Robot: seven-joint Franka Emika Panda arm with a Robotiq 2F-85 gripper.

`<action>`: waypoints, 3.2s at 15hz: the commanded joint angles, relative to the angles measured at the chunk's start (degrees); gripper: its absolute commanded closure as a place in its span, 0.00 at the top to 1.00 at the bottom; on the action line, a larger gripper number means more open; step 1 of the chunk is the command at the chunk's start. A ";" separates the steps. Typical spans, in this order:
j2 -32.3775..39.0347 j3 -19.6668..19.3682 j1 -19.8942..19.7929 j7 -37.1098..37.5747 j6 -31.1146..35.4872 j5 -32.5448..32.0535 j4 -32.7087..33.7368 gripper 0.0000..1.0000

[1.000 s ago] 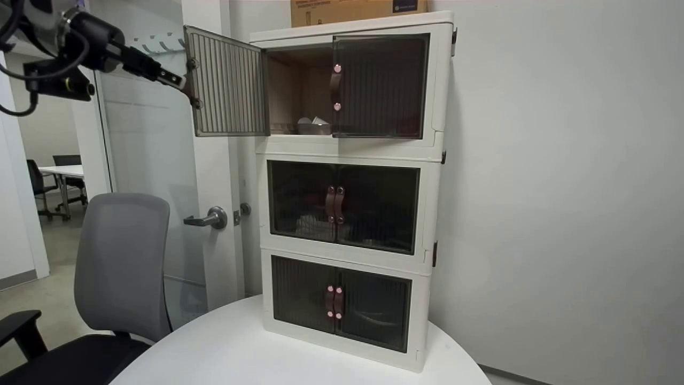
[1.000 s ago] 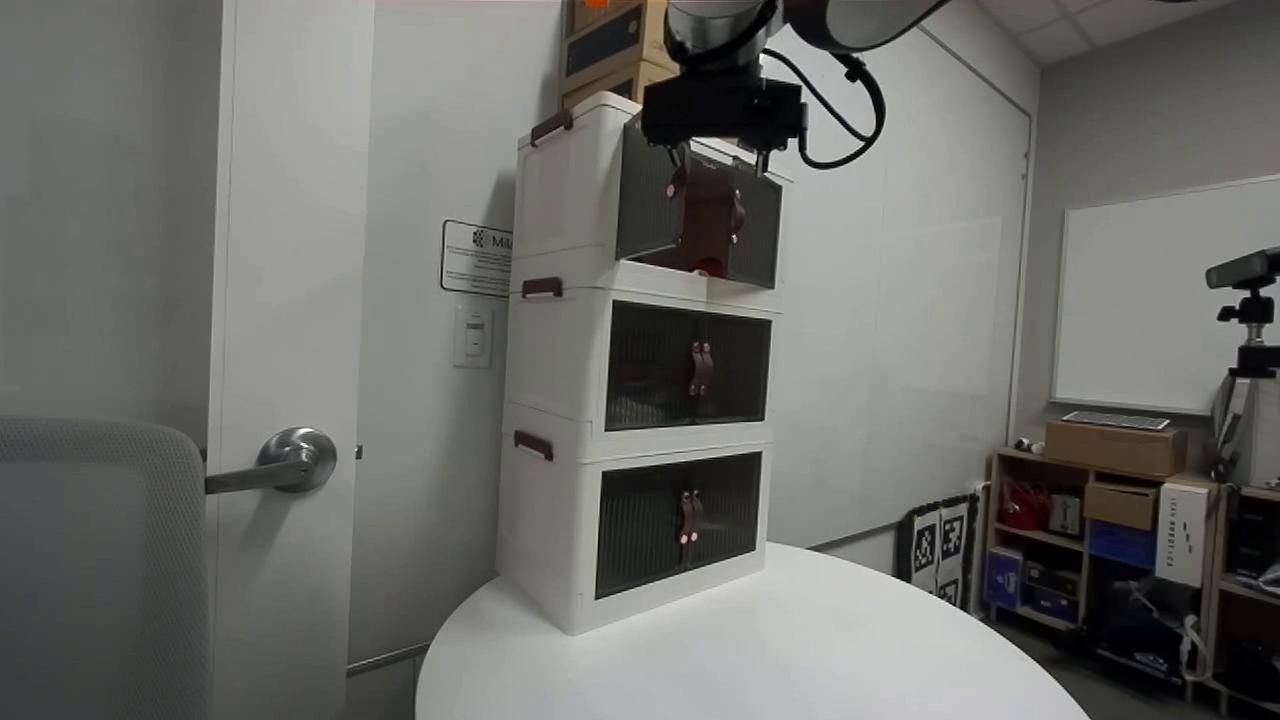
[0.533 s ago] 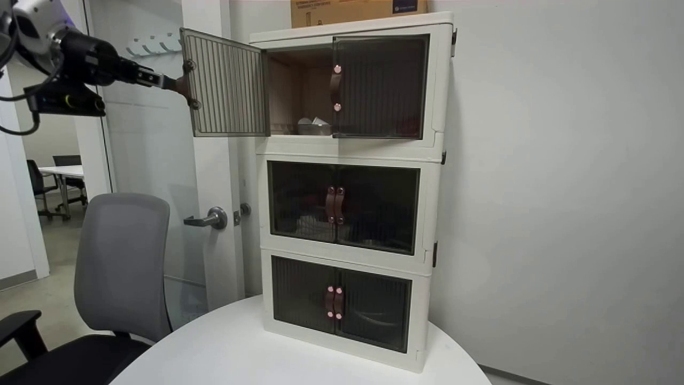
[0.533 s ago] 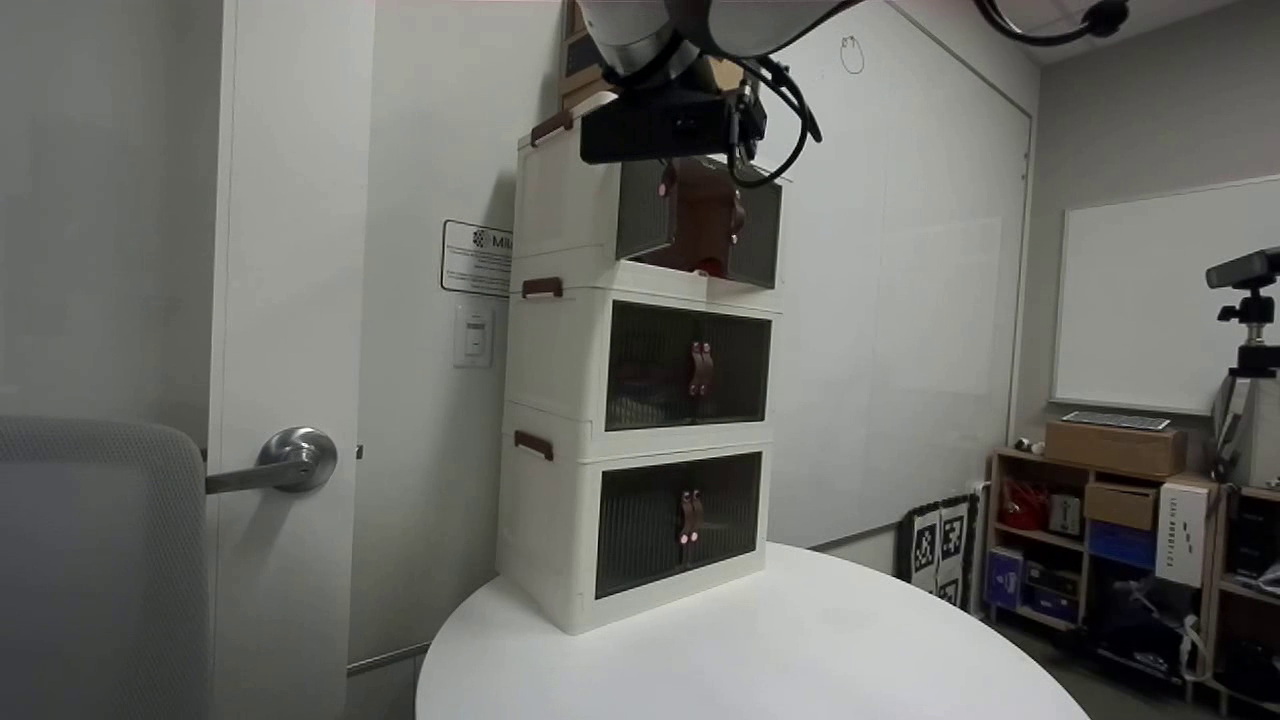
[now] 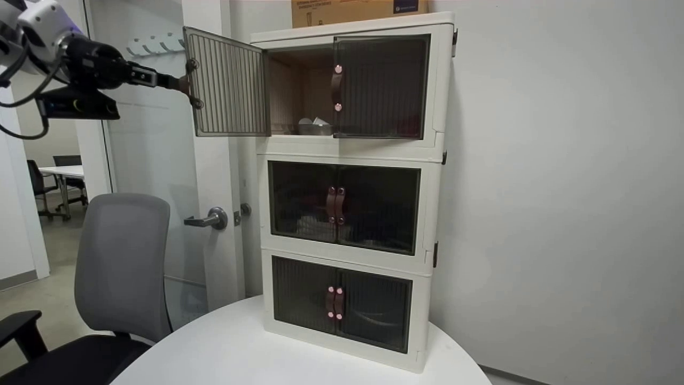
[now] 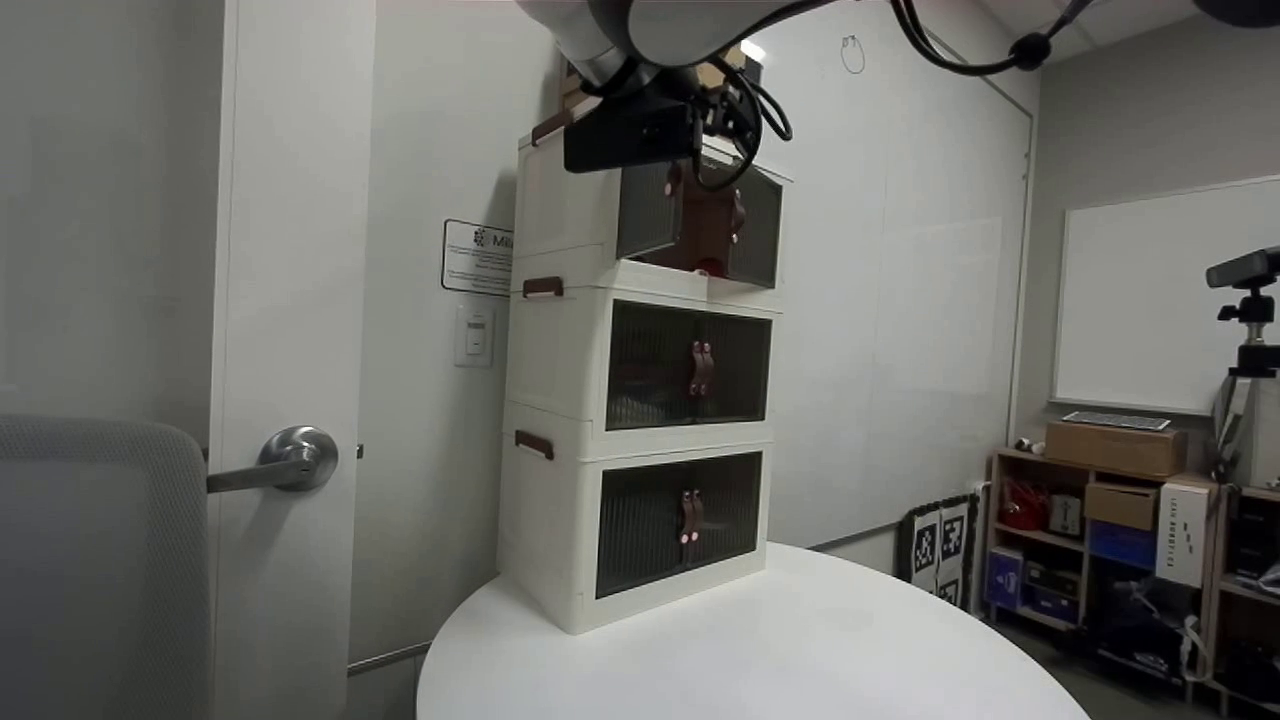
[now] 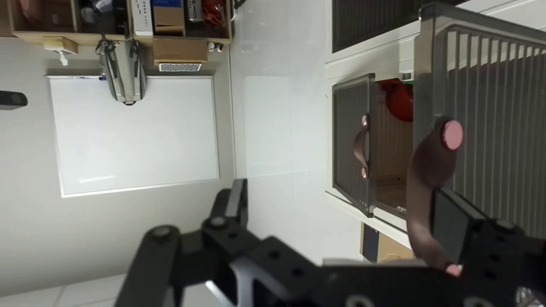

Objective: Open the left and right door of the first cabinet

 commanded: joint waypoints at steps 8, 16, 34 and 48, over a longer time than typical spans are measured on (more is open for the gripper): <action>-1.69 -7.14 -5.63 -4.21 -0.37 3.51 6.17 1.00; -5.68 -9.73 -13.93 -21.80 17.21 13.71 6.40 1.00; -11.65 -8.11 -22.13 -66.71 37.80 33.34 3.79 1.00; -12.67 -8.23 -24.97 -110.08 29.80 61.89 6.69 1.00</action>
